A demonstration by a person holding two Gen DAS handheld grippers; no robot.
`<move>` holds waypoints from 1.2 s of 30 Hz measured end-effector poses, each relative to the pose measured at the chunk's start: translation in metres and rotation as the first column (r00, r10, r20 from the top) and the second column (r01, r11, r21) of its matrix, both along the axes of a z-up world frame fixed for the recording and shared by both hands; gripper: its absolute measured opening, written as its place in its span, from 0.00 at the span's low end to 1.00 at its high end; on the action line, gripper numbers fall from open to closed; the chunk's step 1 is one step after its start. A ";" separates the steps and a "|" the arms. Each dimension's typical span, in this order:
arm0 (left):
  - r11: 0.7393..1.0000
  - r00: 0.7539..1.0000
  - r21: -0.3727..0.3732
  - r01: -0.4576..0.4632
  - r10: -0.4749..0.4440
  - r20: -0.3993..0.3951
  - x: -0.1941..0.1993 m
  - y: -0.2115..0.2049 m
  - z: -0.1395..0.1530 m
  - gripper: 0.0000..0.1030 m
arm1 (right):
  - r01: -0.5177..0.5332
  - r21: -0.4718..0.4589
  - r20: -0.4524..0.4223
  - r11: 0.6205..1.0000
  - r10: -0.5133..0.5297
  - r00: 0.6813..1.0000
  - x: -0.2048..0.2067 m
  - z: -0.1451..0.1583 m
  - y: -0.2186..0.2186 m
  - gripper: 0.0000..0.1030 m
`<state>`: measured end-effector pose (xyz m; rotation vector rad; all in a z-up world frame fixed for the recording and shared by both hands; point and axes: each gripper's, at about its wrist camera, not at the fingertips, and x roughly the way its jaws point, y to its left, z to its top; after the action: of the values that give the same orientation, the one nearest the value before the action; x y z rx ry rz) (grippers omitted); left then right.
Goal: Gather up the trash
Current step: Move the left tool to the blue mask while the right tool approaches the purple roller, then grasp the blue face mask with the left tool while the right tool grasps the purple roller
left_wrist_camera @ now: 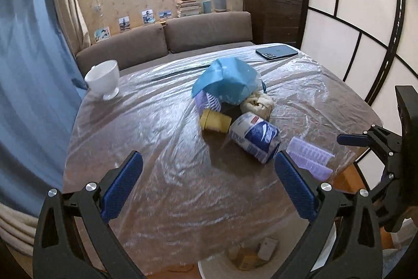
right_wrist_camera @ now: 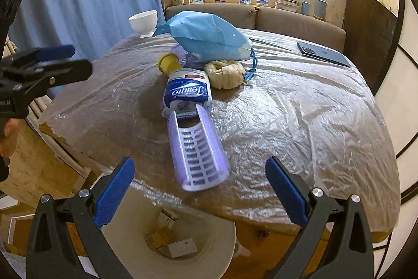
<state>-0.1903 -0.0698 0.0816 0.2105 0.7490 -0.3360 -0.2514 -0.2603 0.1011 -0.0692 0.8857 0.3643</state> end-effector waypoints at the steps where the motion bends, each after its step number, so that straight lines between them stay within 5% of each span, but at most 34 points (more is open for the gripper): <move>1: 1.000 1.000 0.009 0.007 -0.007 0.001 0.004 -0.004 0.000 0.98 | 0.000 0.001 -0.002 1.000 0.000 1.000 0.003 0.000 0.001 0.96; 12: 0.996 0.997 0.038 0.077 -0.076 -0.020 0.032 -0.023 0.000 0.98 | 0.029 0.072 -0.031 0.997 -0.027 0.999 0.020 -0.005 -0.006 0.96; 30: 0.981 0.979 0.070 0.180 -0.172 -0.106 0.120 -0.057 -0.011 0.98 | 0.007 0.060 -0.048 0.998 -0.005 0.999 0.036 -0.017 0.004 0.96; 36: 0.978 0.963 0.013 0.207 -0.201 -0.181 0.146 -0.069 -0.027 0.98 | 0.005 0.038 -0.054 0.999 -0.003 0.999 0.038 -0.023 0.007 0.95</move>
<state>-0.0438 -0.1392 0.0550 0.2912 0.9126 -0.5449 -0.2130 -0.2534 0.0779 -0.0221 0.9319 0.3806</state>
